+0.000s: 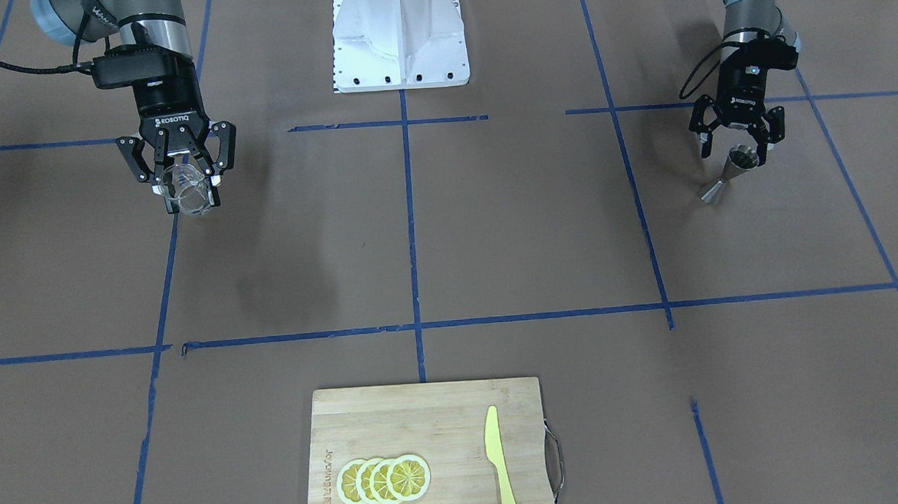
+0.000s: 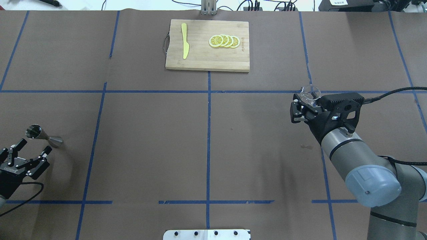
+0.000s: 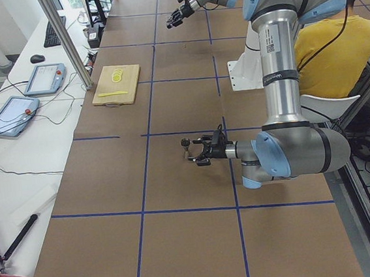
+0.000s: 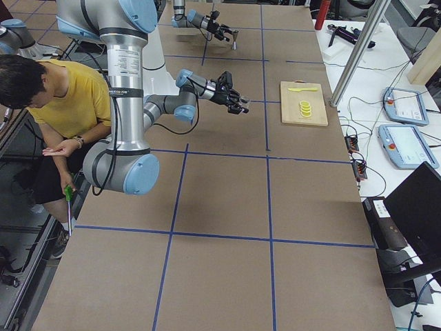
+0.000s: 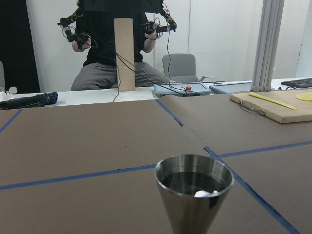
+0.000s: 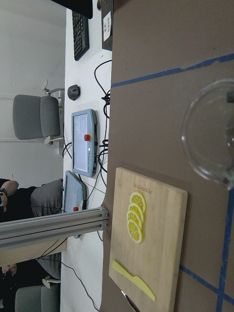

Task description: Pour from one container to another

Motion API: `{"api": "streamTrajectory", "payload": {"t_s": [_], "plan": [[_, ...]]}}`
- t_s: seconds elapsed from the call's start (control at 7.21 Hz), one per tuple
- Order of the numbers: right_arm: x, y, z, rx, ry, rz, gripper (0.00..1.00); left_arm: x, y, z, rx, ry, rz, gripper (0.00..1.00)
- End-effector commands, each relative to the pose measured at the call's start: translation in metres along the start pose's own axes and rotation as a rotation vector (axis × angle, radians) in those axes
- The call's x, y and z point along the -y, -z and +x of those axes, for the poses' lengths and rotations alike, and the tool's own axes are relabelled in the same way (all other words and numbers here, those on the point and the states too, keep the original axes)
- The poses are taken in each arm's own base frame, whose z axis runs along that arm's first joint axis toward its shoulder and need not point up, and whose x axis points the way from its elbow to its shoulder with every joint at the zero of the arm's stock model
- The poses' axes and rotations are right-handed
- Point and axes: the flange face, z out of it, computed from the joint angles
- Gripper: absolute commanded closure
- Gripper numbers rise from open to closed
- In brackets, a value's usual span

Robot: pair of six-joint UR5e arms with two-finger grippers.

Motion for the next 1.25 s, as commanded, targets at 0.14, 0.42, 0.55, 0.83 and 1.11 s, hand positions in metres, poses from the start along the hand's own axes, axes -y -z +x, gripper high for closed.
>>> {"api": "streamTrajectory", "payload": {"t_s": [0.14,0.42,0.55,0.83,1.11], "plan": [[0.002,0.001,-0.001,0.004,-0.004,0.001,1.00,-0.010,0.040,-0.002,-0.015,0.045,0.019,0.00],[0.002,0.001,-0.001,0.003,-0.003,0.000,1.00,0.000,0.048,-0.025,0.013,0.058,0.052,0.00],[0.003,0.001,-0.003,0.006,-0.005,0.002,1.00,0.010,0.054,-0.052,0.015,0.104,0.068,0.00],[0.004,0.001,-0.003,0.007,-0.006,0.002,1.00,0.019,0.060,-0.085,0.020,0.135,0.082,0.00],[0.003,0.001,-0.002,0.005,-0.004,0.001,1.00,0.030,0.056,-0.097,0.042,0.141,0.110,0.00]]}}
